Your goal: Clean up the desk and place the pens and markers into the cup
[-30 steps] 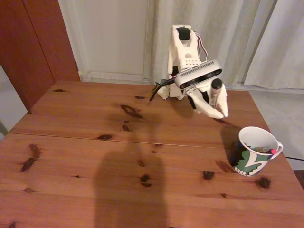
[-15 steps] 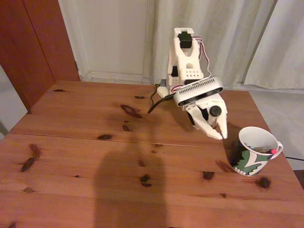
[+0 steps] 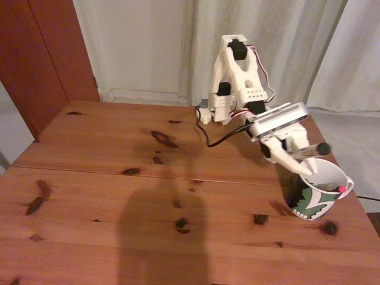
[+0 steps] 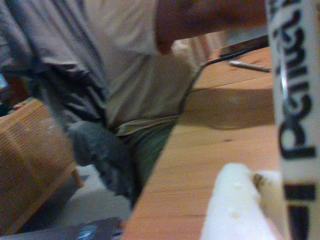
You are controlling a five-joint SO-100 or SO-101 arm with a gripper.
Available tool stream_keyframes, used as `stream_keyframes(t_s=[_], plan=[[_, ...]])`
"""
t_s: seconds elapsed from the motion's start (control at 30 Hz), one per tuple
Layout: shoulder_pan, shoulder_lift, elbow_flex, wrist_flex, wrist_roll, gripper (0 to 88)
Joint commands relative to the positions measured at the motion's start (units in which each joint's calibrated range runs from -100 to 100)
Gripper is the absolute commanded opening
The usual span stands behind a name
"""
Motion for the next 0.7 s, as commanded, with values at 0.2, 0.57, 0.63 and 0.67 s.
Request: stream_keyframes(t_s=[0.2,0.57,0.63,0.67], plan=[[-3.67,-1.54,-1.30,-1.62,0.52,0.5],[-6.57,-0.88,-0.67,-1.62,0.20,0.5],[-6.81,-0.88,-0.67,-1.62,0.36,0.5],[-6.89,-0.80,-0.67,-1.62,0.36,0.5]])
